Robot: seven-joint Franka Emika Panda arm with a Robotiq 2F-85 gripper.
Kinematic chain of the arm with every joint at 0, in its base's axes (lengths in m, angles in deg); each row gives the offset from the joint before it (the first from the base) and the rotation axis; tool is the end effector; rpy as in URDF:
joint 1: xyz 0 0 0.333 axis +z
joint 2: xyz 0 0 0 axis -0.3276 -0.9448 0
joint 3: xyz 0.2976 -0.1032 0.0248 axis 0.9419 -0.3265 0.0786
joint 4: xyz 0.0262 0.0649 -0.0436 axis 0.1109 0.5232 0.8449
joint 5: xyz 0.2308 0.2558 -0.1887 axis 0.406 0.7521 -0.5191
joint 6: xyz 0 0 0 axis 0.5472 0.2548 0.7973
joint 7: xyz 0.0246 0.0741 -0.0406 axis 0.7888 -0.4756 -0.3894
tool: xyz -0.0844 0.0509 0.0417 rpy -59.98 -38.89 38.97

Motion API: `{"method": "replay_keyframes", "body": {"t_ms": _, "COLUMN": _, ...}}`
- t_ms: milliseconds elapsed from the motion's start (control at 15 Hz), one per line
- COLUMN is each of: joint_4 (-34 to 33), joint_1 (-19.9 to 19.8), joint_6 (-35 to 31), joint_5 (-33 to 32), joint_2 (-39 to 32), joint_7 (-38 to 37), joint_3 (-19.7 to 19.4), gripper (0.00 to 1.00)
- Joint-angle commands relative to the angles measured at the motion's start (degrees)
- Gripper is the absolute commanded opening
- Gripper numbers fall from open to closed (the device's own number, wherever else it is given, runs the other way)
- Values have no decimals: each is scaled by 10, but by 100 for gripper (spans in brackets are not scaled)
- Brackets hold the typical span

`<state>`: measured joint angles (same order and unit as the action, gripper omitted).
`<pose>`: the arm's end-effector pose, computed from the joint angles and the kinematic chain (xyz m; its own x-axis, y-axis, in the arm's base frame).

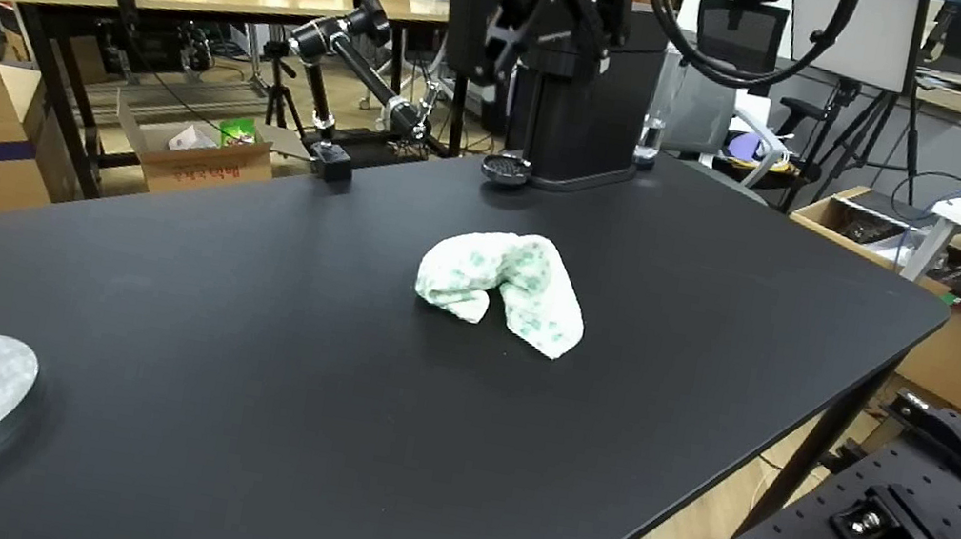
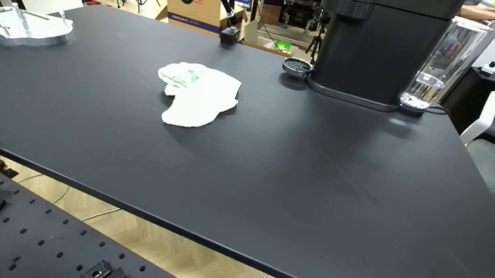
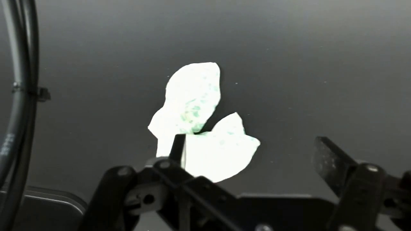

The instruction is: Hang the cloth on the black rod

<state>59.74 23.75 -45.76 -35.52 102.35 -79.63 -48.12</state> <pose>0.4163 0.1031 0.3816 0.9822 0.1871 -0.0134 0.1872 -0.9736 0.1304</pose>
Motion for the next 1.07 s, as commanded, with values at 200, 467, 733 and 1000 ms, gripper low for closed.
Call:
{"method": "replay_keyframes", "body": {"t_ms": 200, "joint_4": 31, "joint_1": -26, "joint_6": -74, "joint_5": -63, "joint_2": -30, "joint_7": -3, "joint_3": -23, "gripper": 100}}
{"method": "replay_keyframes", "body": {"t_ms": 467, "joint_4": 32, "joint_1": -29, "joint_6": -94, "joint_5": -72, "joint_2": -42, "joint_7": -16, "joint_3": -24, "gripper": 100}}
{"method": "replay_keyframes", "body": {"t_ms": 733, "joint_4": 32, "joint_1": -49, "joint_6": -148, "joint_5": -89, "joint_2": -115, "joint_7": -14, "joint_3": -44, "gripper": 100}}
{"method": "replay_keyframes", "body": {"t_ms": 1000, "joint_4": 22, "joint_1": -53, "joint_6": -207, "joint_5": -111, "joint_2": -194, "joint_7": -14, "joint_3": -65, "gripper": 100}}
